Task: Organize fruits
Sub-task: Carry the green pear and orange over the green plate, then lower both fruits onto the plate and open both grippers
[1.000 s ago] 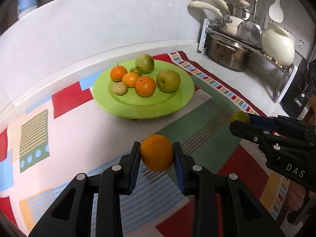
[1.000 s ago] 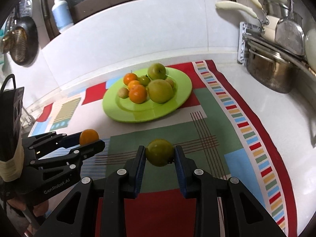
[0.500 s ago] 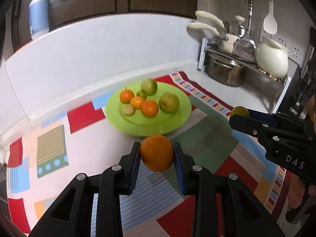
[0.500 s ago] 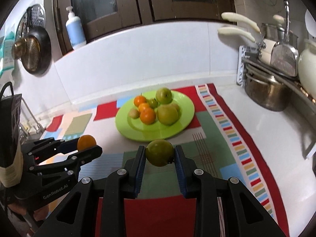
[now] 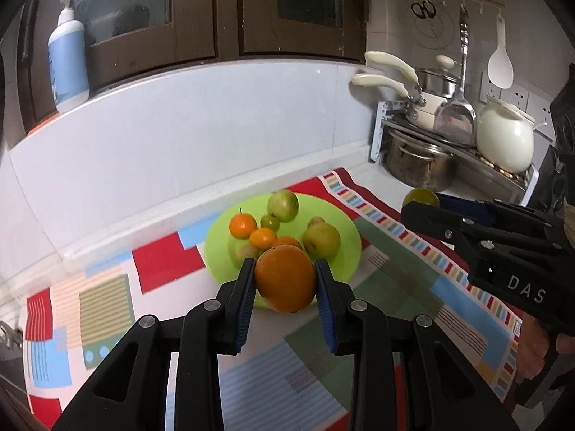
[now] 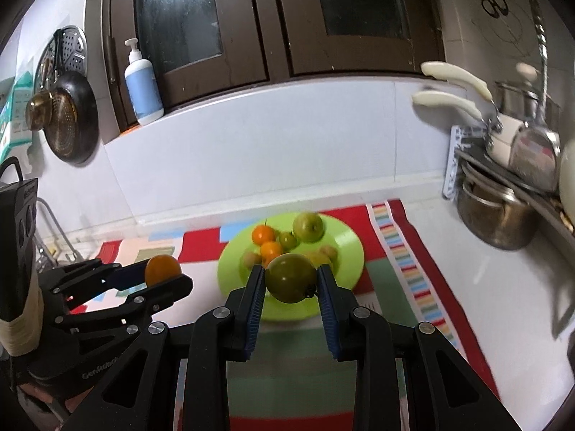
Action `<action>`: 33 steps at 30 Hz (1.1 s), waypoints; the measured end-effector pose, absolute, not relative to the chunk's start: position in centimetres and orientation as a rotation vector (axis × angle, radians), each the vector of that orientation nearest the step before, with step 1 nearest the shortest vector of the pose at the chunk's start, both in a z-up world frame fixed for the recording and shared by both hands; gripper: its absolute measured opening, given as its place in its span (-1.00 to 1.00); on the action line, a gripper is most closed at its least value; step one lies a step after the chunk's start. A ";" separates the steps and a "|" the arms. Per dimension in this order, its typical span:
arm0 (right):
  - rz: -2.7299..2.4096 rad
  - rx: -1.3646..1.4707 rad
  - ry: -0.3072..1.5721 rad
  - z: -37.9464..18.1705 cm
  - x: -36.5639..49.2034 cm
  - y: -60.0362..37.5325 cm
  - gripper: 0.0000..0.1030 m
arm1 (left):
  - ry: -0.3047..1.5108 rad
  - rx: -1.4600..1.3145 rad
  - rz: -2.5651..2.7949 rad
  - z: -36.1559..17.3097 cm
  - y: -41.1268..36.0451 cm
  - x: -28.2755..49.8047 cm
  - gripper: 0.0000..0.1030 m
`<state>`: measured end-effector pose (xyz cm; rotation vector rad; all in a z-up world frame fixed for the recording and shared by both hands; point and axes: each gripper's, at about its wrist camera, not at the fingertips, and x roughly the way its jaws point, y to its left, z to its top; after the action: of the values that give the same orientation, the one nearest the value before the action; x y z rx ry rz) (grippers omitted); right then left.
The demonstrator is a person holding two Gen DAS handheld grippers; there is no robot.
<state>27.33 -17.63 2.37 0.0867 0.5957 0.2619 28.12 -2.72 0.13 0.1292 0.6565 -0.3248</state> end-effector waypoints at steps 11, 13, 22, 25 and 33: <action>0.288 0.064 0.583 2.4 32.2 -16.9 -0.41 | 0.680 0.131 -0.318 -1.3 -2.9 32.0 -0.38; 0.289 0.061 0.586 2.1 33.1 -16.8 -0.41 | 0.693 0.129 -0.317 -1.8 -3.0 32.7 -0.38; 0.296 0.063 0.626 -0.2 36.5 -16.8 -0.41 | 0.746 0.119 -0.312 -4.6 -3.0 35.6 -0.38; 0.297 0.059 0.645 -1.1 37.6 -16.6 -0.41 | 0.761 0.125 -0.313 -5.5 -3.0 36.3 -0.38; 0.312 0.060 0.695 -3.5 40.0 -16.1 -0.41 | 0.807 0.130 -0.328 -7.6 -3.3 37.7 -0.38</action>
<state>40.03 -16.10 -3.50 0.0604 0.6950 0.3117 37.68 -3.27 -7.60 0.1302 0.8067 -0.3278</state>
